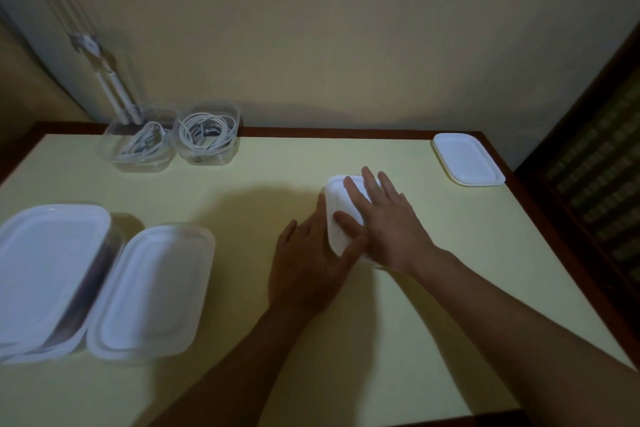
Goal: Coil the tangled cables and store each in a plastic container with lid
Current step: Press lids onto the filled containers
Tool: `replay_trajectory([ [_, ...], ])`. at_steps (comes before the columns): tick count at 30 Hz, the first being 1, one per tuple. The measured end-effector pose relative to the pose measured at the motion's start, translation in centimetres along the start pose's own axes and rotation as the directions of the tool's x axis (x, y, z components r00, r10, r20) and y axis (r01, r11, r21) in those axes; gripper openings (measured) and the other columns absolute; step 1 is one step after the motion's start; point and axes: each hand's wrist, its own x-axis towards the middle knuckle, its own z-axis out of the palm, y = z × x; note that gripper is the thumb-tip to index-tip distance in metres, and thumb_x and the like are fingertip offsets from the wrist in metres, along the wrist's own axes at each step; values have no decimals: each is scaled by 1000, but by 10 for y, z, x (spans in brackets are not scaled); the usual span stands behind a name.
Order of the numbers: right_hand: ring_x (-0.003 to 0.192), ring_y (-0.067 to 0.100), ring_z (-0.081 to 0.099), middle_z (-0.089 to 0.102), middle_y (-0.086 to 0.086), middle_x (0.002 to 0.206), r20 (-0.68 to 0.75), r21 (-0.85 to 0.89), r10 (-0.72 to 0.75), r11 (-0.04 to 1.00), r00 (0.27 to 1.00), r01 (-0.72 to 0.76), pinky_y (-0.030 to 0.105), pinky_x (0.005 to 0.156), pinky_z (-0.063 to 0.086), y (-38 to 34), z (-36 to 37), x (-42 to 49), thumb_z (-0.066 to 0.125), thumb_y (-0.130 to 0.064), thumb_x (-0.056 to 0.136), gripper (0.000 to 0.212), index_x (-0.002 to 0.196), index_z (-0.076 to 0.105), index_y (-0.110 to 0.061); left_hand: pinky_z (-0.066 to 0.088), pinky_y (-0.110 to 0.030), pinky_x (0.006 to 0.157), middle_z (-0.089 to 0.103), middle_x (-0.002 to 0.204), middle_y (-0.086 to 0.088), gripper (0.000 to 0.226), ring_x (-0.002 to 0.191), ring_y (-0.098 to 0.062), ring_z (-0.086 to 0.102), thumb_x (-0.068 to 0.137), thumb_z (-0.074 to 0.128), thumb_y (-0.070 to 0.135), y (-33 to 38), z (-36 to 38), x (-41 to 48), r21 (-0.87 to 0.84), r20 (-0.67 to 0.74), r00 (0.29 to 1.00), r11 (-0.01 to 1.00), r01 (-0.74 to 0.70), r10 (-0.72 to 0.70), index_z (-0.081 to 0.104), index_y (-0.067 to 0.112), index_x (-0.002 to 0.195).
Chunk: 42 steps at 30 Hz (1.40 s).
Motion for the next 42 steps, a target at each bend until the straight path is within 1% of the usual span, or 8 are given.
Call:
replay_trajectory([
  [8, 156, 17, -6, -6, -9, 170, -68, 80, -68, 994, 995, 73, 44, 120, 26, -11, 10, -30, 21, -70, 97, 71, 160, 6, -41, 41, -46, 111, 57, 145, 4, 66, 131, -20, 53, 95, 24, 62, -4, -4, 1, -323, 2, 956, 904, 279, -294, 44, 32, 150],
  [12, 156, 14, -6, -4, -12, 170, -113, 142, -65, 987, 991, 80, 43, 116, 34, -22, 16, -52, 18, -77, 91, 77, 160, 11, -42, 48, -37, 96, 71, 114, 3, 53, 106, -18, 64, 91, 28, 55, -4, -14, -1, -400, 69, 937, 851, 341, -343, 67, 27, 113],
  [14, 156, 15, -6, -3, -11, 170, -119, 146, -54, 987, 991, 72, 44, 115, 35, -27, 19, -62, 15, -78, 87, 81, 159, 15, -41, 47, -32, 91, 71, 113, 0, 55, 104, -19, 64, 96, 28, 52, -6, -15, -7, -348, 82, 942, 877, 332, -324, 68, 21, 118],
  [20, 157, 22, -6, -4, -5, 171, -116, 37, 28, 999, 993, -24, 47, 114, 36, -47, 27, -86, 6, -76, 91, 78, 159, 9, -41, 36, -38, 113, 51, 150, -2, 45, 134, -23, 50, 110, 31, 34, 9, -21, -42, -329, 116, 930, 870, 367, -348, 39, 26, 153],
  [28, 156, 27, -9, -9, 6, 170, -106, 153, 169, 976, 980, -152, 51, 125, 14, -69, 32, -117, 9, -69, 98, 67, 159, 14, -44, 43, -27, 92, 56, 145, -2, 51, 118, -21, 60, 109, 29, 29, 21, -33, -100, -237, 76, 951, 921, 308, -299, 18, 39, 158],
  [34, 154, 28, 15, 54, 5, 146, -100, 263, 396, 895, 913, -360, 54, 123, 7, -86, 27, -138, 23, -34, 107, 52, 159, 24, -35, 43, -32, 73, 66, 101, -6, 57, 86, -23, 59, 108, 28, 23, 28, -44, -117, -76, 62, 943, 940, 331, -327, 10, 35, 160],
  [37, 147, 30, 35, 56, 10, 145, -123, 394, 458, 837, 881, -380, 51, 124, 10, -98, 16, -138, 25, -21, 107, 54, 161, 20, -21, 40, -29, 66, 55, 80, -1, 57, 72, -19, 54, 108, 31, 23, 24, -56, -122, -43, 21, 953, 952, 303, -302, 11, 32, 160],
  [42, 115, 37, 59, 67, 16, 125, -175, 520, 478, 787, 861, -332, 39, 100, 45, -129, -15, -126, 29, -19, 108, 53, 161, 22, -17, 51, -41, 80, 69, 110, -22, 55, 95, -33, 66, 103, 36, 27, 18, -93, -114, -125, -133, 985, 988, 91, -107, 30, 16, 157],
])
